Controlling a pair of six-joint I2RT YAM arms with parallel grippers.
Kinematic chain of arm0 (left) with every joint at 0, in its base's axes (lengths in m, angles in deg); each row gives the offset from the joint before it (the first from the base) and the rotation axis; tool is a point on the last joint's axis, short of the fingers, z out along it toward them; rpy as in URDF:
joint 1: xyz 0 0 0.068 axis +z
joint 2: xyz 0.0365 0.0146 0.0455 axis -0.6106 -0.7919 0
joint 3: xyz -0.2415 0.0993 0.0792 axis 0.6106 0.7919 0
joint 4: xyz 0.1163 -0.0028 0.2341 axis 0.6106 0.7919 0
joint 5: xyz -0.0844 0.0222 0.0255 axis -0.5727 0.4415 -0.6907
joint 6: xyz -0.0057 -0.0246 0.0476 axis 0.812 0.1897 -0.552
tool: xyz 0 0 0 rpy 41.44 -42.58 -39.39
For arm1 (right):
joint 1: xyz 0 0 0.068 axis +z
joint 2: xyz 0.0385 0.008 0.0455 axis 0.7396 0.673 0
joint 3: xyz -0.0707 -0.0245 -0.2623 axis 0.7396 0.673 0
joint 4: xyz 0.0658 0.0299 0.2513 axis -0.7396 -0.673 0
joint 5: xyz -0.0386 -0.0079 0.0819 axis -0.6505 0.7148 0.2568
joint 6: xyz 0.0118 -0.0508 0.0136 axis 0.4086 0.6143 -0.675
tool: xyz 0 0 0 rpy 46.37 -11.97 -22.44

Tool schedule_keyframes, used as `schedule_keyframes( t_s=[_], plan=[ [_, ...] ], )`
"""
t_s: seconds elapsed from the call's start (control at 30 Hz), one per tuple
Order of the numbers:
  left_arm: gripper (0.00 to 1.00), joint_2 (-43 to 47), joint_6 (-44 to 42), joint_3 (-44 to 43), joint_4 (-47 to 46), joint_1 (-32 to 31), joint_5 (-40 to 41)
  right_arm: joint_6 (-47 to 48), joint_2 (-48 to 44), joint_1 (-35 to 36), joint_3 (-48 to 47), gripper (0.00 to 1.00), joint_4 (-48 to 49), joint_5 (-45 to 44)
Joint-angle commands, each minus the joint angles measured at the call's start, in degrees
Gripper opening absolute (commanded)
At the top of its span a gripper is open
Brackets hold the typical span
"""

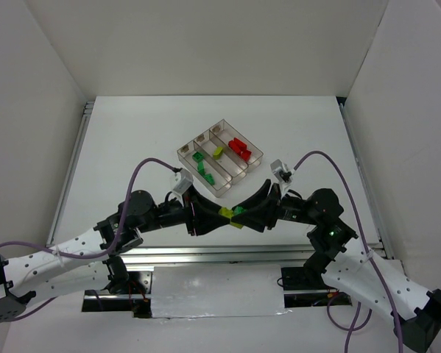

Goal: Sort the legos into containers by color

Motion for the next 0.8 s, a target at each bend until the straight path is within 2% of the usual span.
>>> schedule_keyframes(
  t_s=[0.0,0.2,0.27,0.37,0.47,0.5,0.53,0.57,0.67,0.7,0.73,0.77],
  plan=[
    [0.0,0.95,-2.11,-2.23,-1.4,0.04,1.12,1.74,-1.86,0.15,-2.08,0.46,-1.25,-1.43],
    [0.0,1.38,-2.9,-1.79,-0.35,0.12,2.26,3.41,-3.89,0.15,-2.78,0.71,-5.12,-4.34],
    [0.0,1.65,-2.99,-1.53,-0.79,0.21,1.83,3.76,-4.16,0.24,-3.04,0.73,-5.74,-4.78],
    [0.0,2.0,-3.17,-1.26,-1.58,0.21,0.95,4.12,-4.07,0.15,-3.22,0.72,-6.27,-4.96],
    [0.0,2.0,-3.17,-1.0,-2.19,0.21,0.59,4.21,-3.98,-0.02,-3.13,0.6,-5.56,-4.17],
    [0.0,2.0,-3.17,-0.91,-2.19,0.3,0.59,4.21,-4.15,0.15,-3.04,0.49,-5.3,-3.91],
    [0.0,2.0,-3.08,-0.74,-2.11,0.3,0.77,4.29,-4.24,0.15,-2.78,0.42,-5.13,-3.9],
    [0.0,2.17,-2.99,-0.74,-2.02,0.3,0.86,4.21,-4.42,0.15,-2.69,0.3,-4.95,-3.9],
    [0.0,2.35,-2.91,-0.56,-1.93,0.39,1.38,4.12,-4.16,0.07,-2.6,0.24,-4.34,-3.2],
    [0.0,2.27,-2.9,-0.56,-1.93,0.39,1.47,4.12,-3.98,-0.02,-2.69,0.09,-4.33,-3.2],
    [0.0,2.35,-2.9,-0.47,-1.76,0.39,1.73,4.03,-3.98,0.07,-2.69,0.0,-4.77,-3.64],
    [0.0,2.27,-2.99,-0.56,-1.58,0.47,1.91,4.29,-3.89,0.15,-2.78,0.0,-5.29,-5.9]
  ],
)
